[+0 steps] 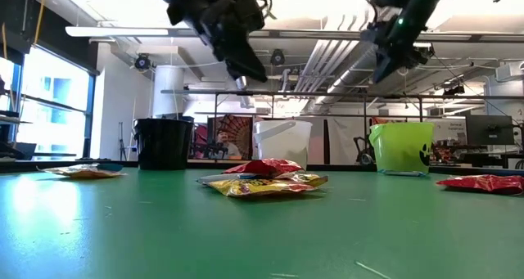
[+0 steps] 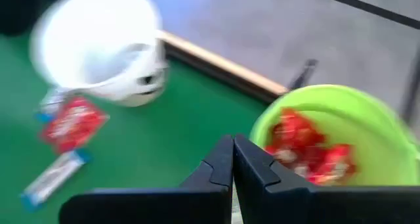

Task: Sort candy by brand, put in halloween buckets
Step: Put the red candy into the green bucket

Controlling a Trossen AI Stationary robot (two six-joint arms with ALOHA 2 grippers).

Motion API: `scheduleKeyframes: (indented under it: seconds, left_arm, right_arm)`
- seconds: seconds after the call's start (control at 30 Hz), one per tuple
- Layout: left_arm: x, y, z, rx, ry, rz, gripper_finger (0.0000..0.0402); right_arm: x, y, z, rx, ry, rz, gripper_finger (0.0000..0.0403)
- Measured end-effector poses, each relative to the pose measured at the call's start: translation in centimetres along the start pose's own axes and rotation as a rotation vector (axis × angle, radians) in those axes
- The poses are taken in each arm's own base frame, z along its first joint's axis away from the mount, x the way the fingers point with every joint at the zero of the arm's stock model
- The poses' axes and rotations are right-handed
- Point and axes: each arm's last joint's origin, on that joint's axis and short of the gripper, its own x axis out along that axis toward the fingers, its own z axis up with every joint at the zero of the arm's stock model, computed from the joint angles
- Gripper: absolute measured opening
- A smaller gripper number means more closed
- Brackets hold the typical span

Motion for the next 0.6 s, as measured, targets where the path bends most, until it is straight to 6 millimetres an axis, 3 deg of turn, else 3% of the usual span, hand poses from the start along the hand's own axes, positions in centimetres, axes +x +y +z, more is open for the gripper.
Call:
scheduleKeyframes:
  seconds: [0.33,0.47,0.6]
  left_arm:
    - [2.0,-3.8,-1.5,-0.164,0.178,-0.338,0.0068]
    - [4.7,-5.5,-1.9,-0.279,0.259,-0.299,0.006]
    - [7.5,-6.9,-2.4,-0.382,0.304,-0.241,0.0077]
  right_arm:
    - [-1.4,3.3,-4.6,-0.042,0.004,0.201,0.0]
    - [-1.3,3.9,-6.1,-0.087,0.019,0.237,0.0]
    - [-1.4,4.5,-7.2,-0.123,0.034,0.267,0.0]
